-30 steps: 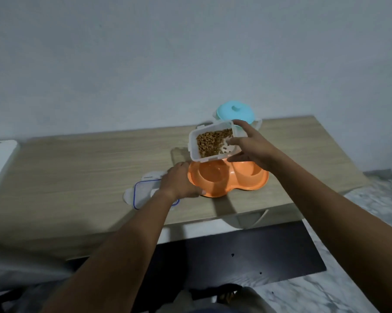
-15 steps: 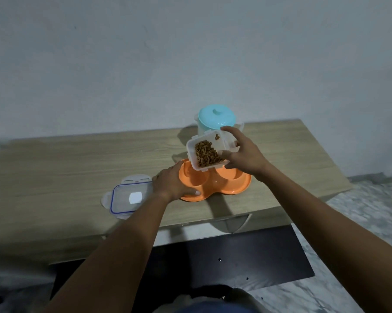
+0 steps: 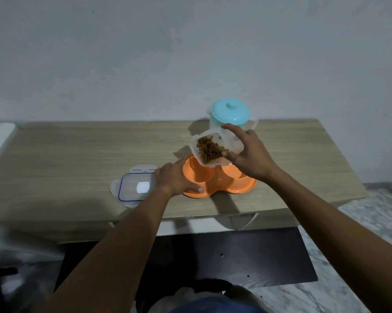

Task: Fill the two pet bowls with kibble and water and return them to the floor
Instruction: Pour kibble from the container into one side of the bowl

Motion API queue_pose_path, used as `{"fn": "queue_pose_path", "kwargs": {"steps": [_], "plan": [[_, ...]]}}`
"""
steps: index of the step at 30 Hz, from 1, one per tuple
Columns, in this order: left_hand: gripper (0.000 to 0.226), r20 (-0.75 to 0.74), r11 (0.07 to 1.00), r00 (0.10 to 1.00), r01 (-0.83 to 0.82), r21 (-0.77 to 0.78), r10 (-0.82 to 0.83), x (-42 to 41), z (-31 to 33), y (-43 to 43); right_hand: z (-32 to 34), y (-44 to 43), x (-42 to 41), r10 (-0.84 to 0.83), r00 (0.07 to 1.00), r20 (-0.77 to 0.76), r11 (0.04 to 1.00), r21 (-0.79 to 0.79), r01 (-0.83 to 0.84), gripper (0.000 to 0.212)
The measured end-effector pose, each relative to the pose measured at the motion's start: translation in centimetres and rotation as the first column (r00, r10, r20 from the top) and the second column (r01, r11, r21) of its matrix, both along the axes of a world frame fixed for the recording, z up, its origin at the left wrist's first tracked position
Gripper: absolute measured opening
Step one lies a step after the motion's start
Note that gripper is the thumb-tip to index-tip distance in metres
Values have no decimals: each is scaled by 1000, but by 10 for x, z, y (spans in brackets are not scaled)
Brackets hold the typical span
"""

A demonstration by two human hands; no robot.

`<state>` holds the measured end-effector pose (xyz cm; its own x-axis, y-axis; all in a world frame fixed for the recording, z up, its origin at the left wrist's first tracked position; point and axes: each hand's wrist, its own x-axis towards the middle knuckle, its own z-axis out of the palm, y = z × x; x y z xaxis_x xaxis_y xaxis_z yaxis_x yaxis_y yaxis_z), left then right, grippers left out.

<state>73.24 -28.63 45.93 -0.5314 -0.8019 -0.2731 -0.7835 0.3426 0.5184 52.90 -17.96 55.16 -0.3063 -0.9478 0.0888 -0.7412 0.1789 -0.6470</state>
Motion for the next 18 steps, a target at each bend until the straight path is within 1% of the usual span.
{"fn": "queue_pose_path", "kwargs": {"steps": [9, 18], "plan": [[119, -21, 999, 1000, -16, 35, 16, 0, 0, -3, -1, -2, 2, 4, 999, -31, 1000, 3, -4, 68], [121, 30, 1000, 1000, 2, -1, -2, 2, -3, -6, -2, 0, 5, -9, 1000, -26, 1000, 14, 9, 66]]}}
